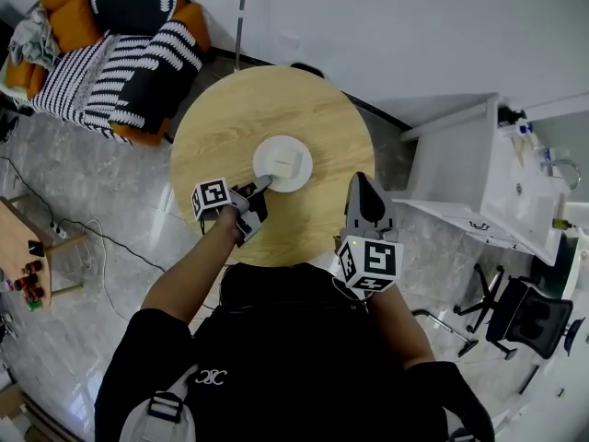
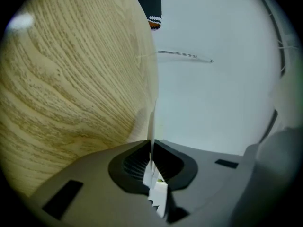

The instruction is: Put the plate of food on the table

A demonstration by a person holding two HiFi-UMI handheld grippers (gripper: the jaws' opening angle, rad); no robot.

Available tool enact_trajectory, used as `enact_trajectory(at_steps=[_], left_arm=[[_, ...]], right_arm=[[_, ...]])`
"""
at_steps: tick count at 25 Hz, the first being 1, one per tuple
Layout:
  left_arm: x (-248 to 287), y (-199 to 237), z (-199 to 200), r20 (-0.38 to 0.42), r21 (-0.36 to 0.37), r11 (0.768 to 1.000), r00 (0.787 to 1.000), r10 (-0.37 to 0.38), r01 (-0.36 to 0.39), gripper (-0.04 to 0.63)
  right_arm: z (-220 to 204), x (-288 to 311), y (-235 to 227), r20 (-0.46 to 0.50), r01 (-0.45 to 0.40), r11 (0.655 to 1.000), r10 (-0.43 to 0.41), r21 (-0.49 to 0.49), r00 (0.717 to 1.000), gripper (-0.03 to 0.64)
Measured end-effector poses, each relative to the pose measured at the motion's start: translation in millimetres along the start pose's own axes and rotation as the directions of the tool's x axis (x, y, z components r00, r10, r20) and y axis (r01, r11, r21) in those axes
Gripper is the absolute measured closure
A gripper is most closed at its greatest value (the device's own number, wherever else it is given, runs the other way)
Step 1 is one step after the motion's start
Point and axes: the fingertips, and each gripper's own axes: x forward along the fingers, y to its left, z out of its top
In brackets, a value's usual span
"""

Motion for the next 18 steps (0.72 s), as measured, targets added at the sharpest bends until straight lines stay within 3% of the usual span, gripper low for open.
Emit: enact_trajectory(at_steps=[18], left_arm=[[11,15,3,0.003,0.000,0.997,0.997,0.075,-0.075,0.571]], right_arm=[[-4,3,-9,-0.016,0.006,1.000,-0.006,0.008,1.000,0.609]])
